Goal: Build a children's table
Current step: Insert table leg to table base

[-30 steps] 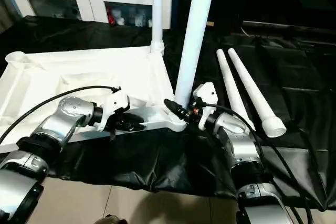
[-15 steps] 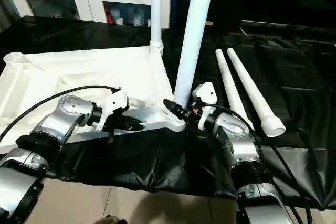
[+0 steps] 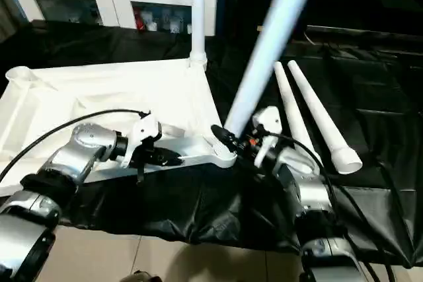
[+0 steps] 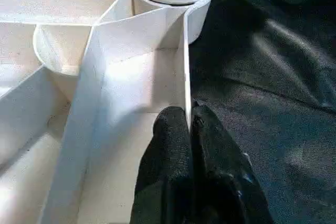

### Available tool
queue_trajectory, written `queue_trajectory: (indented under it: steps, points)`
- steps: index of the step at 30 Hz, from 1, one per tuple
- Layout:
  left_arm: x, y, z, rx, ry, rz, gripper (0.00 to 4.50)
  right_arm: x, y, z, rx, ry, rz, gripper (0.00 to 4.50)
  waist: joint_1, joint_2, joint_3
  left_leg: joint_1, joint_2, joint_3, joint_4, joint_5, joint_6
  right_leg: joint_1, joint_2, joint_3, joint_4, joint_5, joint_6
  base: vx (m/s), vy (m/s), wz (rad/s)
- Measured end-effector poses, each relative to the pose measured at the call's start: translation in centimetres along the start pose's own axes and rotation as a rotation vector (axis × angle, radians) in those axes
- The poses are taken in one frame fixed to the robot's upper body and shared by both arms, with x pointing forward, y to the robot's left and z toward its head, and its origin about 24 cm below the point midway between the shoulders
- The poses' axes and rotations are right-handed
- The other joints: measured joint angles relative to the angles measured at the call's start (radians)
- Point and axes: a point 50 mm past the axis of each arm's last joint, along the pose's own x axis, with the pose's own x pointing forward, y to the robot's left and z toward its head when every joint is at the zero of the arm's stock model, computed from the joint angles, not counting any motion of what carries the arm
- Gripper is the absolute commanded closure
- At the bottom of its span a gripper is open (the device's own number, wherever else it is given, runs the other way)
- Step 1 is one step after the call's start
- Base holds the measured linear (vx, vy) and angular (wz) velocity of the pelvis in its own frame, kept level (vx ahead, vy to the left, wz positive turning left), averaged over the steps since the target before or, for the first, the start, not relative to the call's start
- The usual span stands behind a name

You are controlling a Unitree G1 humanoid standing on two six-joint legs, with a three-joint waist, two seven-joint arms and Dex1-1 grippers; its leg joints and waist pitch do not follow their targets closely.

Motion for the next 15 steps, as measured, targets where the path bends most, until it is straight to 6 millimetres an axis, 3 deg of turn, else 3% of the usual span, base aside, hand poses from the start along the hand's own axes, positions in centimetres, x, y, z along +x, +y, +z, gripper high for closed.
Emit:
queue_trajectory:
  steps: [6,12,15]
  points:
    - [0.1,-0.1,0.0,0.072,0.024,0.013,4.50,-0.2,0.1,0.0,-0.032,0.026,0.002,2.61,-0.001,-0.005,-0.003,0.002,0.000,0.000,0.000,0.000,0.000,0.001,0.000,0.000,0.000,0.000,0.000,0.000,0.000,0.00]
    - [0.0,-0.1,-0.4,0.071,0.038,0.019,4.50,0.5,0.5,-0.1,-0.063,0.078,0.027,2.61,-0.005,-0.010,-0.002,0.016,0.000,0.000,-0.005,0.000,-0.001,0.014,0.000,0.000,-0.005,-0.001,0.002,0.000,0.000,0.00]
    - [-0.3,-0.1,-0.5,0.075,0.044,0.026,4.50,1.1,0.4,0.2,-0.081,0.101,0.047,2.61,-0.007,-0.011,-0.002,0.017,0.000,0.000,-0.006,0.000,-0.001,0.013,0.000,0.000,-0.004,-0.001,0.002,0.000,0.000,0.00]
